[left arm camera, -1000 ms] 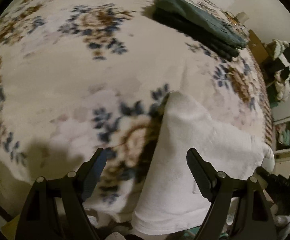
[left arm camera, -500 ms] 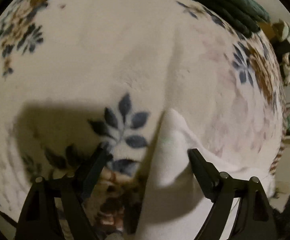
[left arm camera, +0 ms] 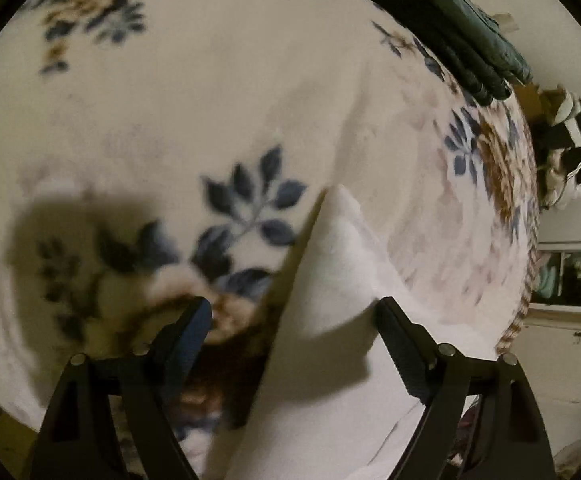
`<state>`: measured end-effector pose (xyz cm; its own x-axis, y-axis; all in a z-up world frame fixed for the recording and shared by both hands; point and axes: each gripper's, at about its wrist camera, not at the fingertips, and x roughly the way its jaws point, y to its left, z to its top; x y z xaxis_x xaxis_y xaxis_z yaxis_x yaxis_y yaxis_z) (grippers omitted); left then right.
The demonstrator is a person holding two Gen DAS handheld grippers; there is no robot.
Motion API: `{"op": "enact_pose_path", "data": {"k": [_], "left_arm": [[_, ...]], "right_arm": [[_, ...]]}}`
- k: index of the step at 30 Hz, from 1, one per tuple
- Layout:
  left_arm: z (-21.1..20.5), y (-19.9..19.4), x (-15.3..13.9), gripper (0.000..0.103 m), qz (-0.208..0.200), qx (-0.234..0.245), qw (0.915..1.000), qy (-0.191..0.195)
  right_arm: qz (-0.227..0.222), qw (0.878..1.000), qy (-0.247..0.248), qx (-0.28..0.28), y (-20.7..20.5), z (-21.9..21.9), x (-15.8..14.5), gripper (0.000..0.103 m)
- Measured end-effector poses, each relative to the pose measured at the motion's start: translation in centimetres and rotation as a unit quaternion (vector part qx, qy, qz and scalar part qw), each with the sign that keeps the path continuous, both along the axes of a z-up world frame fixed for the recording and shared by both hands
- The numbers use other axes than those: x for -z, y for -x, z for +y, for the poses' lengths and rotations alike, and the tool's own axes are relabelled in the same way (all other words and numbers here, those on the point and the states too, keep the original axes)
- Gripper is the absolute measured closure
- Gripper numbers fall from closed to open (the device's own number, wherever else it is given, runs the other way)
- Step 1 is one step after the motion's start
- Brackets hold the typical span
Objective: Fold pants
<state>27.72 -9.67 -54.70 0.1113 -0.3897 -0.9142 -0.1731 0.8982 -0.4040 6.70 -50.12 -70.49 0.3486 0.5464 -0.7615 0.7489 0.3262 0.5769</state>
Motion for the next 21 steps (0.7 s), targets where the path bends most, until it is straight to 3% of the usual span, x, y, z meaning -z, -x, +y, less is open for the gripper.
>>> {"op": "enact_pose_path", "data": {"k": [1,2,4,5,8,9,12,17,18,19,21], "left_arm": [[-0.4,-0.4,0.1,0.028,-0.008,0.006,1.0000,0.000],[-0.9,-0.9,0.1,0.051,-0.019,0.013,0.9997,0.000],[-2.0,-1.6,-0.1,0.068,-0.034,0.034,0.9988,-0.006],[-2.2,-1.8,-0.1,0.073,-0.039,0.038,0.9984,-0.012],[-2.3,-2.4,-0.1,0.081,-0.059,0.039,0.9973,-0.022],[-2.1,-2.5,-0.1,0.082,-0.059,0.032,0.9976,-0.019],[-1.0,-2.9,0.2,0.086,-0.057,0.006,0.9982,-0.016],[-0.3,-2.9,-1.1,0.086,-0.054,0.000,0.9985,0.000],[-0.3,-2.4,-2.1,0.086,-0.063,0.009,0.9980,-0.002],[-0.2,-1.8,-2.9,0.084,-0.069,0.017,0.9974,-0.002],[-0.1,-0.1,-4.3,0.068,-0.072,0.033,0.9968,-0.008]], "right_arm": [[-0.001,1.000,0.005,0.005,0.3,0.3,0.0,0.032],[-0.006,1.000,0.015,0.013,0.6,0.7,-0.1,0.032],[-0.012,0.999,0.028,0.023,0.9,1.1,-0.1,0.036],[-0.009,0.999,0.031,0.026,1.1,1.2,0.1,0.040],[-0.002,0.998,0.054,0.019,1.3,1.3,0.2,0.070],[-0.010,0.998,0.063,0.020,1.6,1.1,-0.1,0.091],[-0.021,0.993,0.113,0.009,1.8,0.8,-1.6,0.094],[-0.009,0.996,0.090,-0.012,1.2,0.8,-0.9,0.091],[-0.013,0.997,0.078,-0.005,1.4,0.5,-0.9,0.084],[-0.017,0.998,0.065,0.001,1.3,0.5,-1.0,0.067],[-0.029,0.999,0.042,0.017,2.1,0.5,-1.3,0.039]]}}
